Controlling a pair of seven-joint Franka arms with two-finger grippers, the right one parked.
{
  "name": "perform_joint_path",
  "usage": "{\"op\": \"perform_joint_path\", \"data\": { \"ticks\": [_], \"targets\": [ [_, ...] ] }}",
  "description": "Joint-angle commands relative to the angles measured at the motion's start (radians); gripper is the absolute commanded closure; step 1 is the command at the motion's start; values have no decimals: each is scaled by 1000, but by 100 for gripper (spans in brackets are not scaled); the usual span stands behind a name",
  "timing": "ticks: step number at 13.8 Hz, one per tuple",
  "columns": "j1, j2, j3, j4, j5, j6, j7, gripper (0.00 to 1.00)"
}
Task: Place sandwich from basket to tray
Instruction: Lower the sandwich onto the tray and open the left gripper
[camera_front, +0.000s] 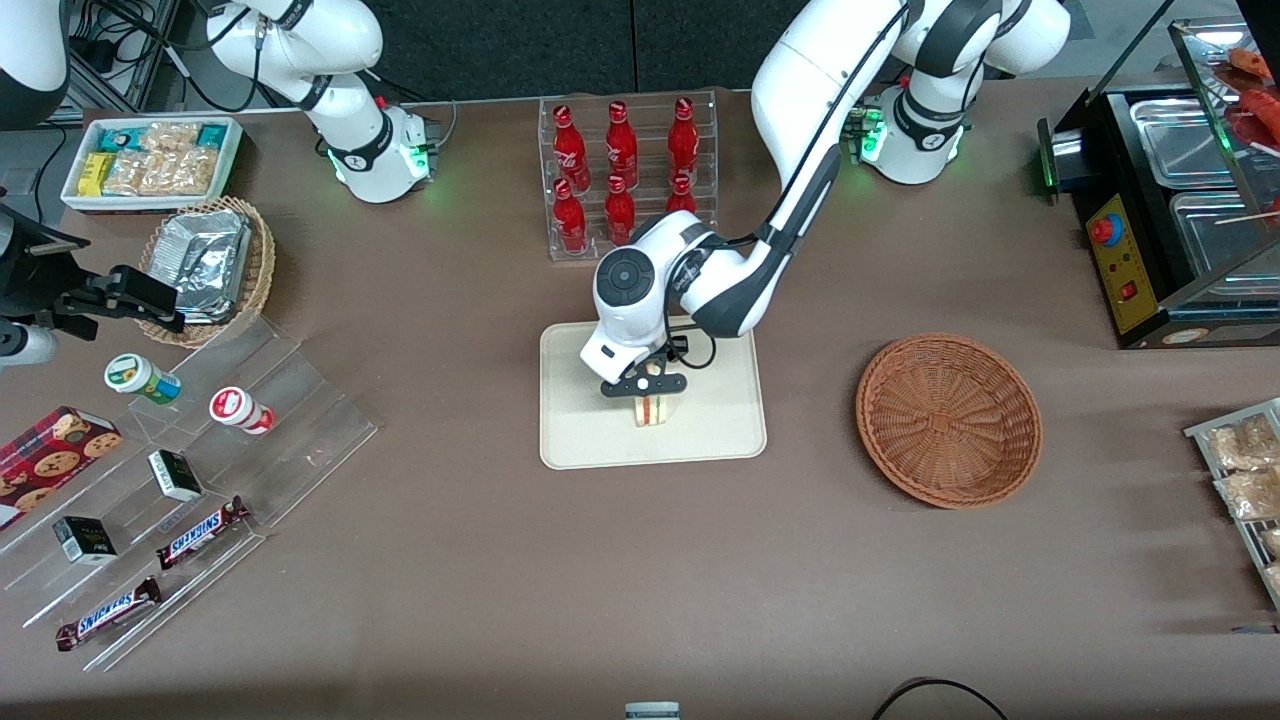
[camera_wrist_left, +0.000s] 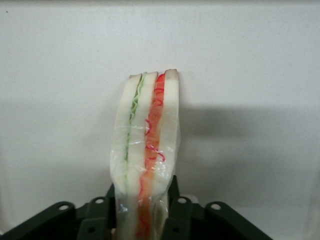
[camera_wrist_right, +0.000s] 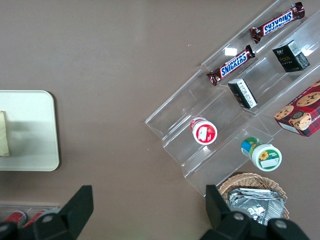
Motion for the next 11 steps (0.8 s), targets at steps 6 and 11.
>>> {"op": "perform_joint_path", "data": {
  "ticks": [6,11],
  "targets": [
    [-7,-60,20,82,2,-131,-74,0],
    [81,-258,31,78,7,-314,-153,0]
  ]
}}
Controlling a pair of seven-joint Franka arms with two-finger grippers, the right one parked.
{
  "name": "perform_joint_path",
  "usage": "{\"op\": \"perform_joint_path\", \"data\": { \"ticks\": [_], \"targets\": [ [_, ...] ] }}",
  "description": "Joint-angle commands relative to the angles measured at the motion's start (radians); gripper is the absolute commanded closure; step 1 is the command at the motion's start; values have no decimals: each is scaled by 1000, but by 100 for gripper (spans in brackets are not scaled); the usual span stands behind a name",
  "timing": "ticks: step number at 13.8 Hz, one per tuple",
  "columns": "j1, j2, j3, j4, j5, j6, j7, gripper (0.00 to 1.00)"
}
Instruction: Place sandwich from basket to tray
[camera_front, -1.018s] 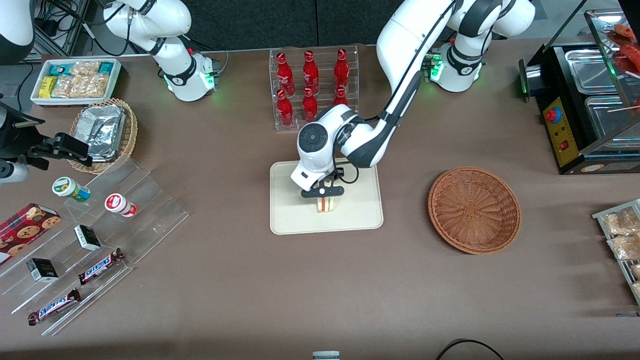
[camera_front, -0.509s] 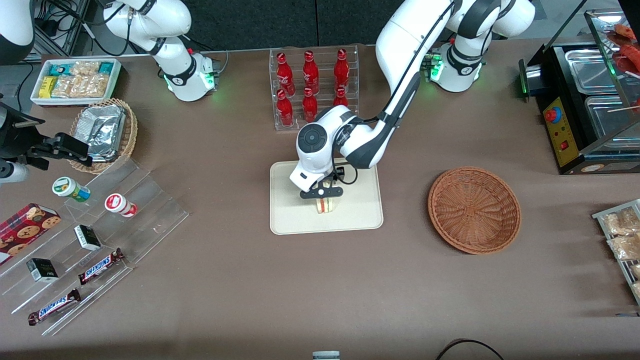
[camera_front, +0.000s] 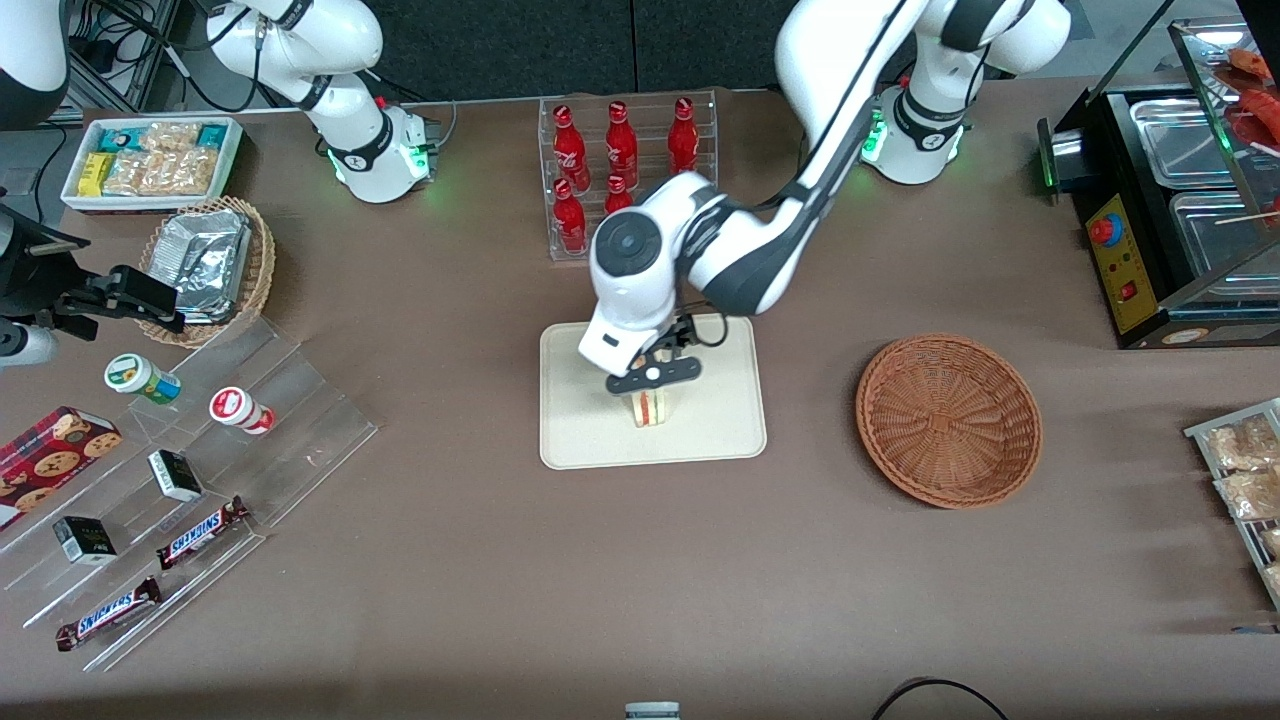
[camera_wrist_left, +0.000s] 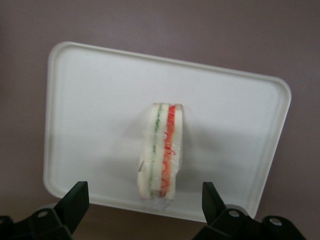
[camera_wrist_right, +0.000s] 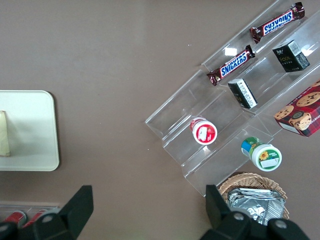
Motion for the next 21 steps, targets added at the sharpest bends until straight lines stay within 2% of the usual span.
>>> {"op": "perform_joint_path", "data": {
  "ticks": [1,4,10,18,21],
  "targets": [
    [70,-140,1,-31,6,-147,-15,0],
    [152,-271,1,-31,9,-327,27,0],
    [378,-467,6,-35,6,-569,343,0],
    [685,-535,7,-39,40,-687,852,0],
    [745,-543,6,-40,40,-694,966,0]
  ]
}}
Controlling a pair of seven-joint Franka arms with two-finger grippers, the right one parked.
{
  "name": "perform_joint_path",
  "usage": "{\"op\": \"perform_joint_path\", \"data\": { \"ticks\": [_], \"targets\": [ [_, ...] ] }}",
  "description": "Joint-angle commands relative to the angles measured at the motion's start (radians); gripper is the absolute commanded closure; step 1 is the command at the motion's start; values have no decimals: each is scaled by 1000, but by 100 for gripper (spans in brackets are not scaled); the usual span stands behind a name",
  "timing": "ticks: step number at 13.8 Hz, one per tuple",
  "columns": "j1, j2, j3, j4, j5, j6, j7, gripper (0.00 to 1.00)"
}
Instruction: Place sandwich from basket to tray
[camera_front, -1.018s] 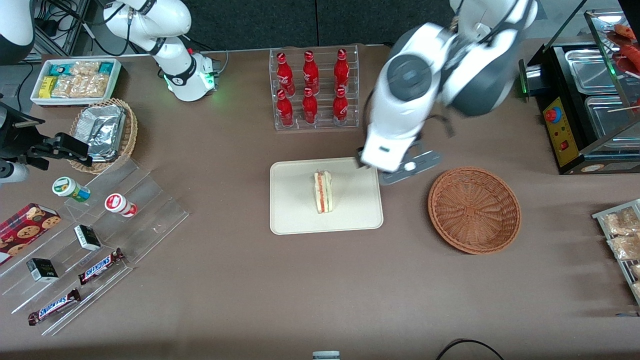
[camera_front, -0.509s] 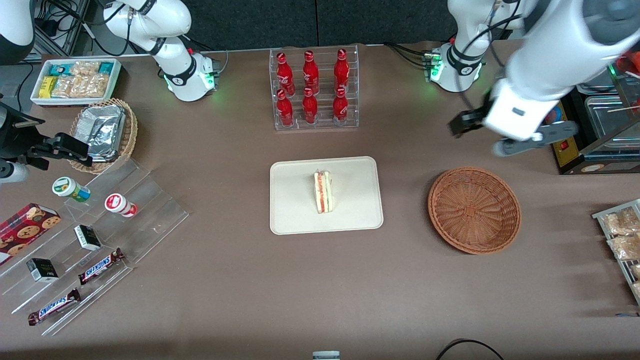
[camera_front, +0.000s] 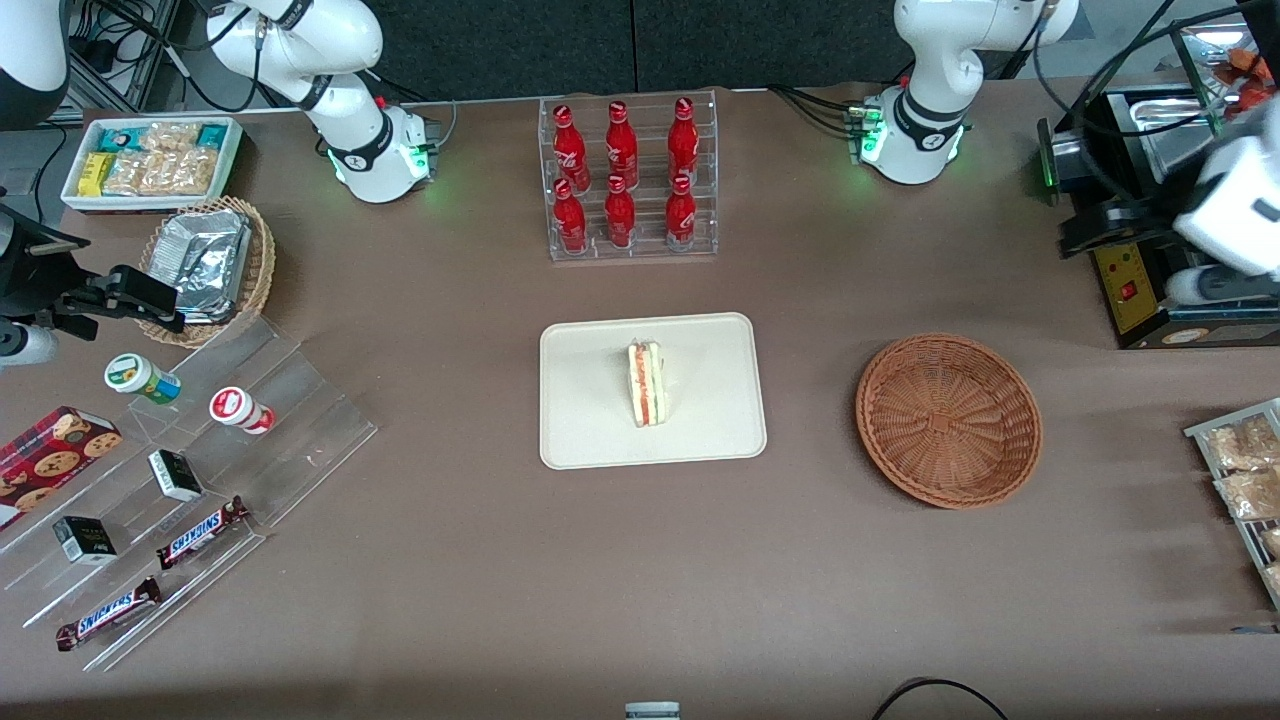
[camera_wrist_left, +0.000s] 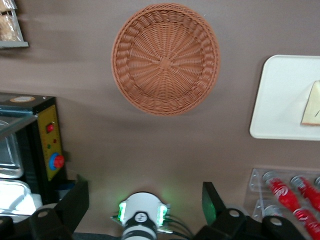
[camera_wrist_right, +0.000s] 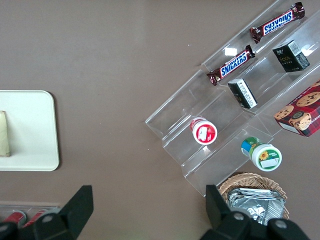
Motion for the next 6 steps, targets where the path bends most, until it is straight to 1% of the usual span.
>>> {"op": "perform_joint_path", "data": {
  "ticks": [1,3,5,6],
  "targets": [
    [25,-33,-17,-26,10,-9,58,0],
    [25,-30,-22,-22,10,-7,59,0],
    [8,-23,-25,-17,45,-7,58,0],
    [7,-23,-25,-16,42,-6,55,0]
  ]
}}
